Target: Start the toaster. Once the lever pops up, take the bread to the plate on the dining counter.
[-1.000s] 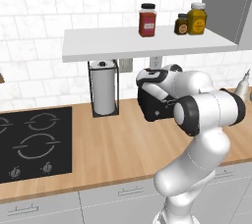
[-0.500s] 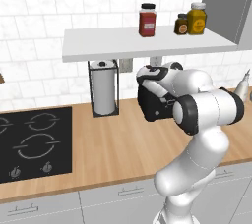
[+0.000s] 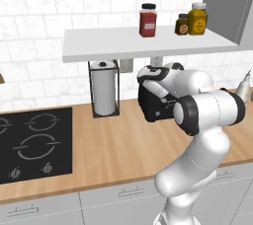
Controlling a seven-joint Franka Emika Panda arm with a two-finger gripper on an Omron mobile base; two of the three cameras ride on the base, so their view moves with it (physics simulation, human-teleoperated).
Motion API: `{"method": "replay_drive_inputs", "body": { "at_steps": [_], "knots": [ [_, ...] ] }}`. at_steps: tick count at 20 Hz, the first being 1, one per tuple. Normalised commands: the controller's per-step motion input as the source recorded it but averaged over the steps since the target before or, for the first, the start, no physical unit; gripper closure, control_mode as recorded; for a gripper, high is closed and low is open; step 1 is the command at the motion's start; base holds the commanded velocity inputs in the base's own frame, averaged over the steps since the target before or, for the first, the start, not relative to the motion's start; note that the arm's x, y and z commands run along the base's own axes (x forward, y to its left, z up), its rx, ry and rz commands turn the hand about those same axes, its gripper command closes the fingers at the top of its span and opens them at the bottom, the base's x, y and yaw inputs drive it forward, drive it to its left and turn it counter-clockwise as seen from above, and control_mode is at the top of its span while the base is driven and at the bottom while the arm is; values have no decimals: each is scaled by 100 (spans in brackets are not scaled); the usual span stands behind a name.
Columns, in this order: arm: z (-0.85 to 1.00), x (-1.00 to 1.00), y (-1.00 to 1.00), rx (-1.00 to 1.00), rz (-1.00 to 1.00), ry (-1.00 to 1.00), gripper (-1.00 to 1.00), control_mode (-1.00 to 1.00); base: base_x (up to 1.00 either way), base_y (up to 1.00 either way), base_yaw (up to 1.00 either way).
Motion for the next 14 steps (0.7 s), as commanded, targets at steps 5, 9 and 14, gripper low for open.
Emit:
{"method": "replay_drive_inputs", "body": {
  "at_steps": [5,9,14],
  "knots": [
    [-6,0,0,0,0,0,100,-100,0,0,0],
    [0,0,0,0,0,0,100,-100,0,0,0],
    [0,0,0,0,0,0,100,-100,0,0,0]
  ]
}}
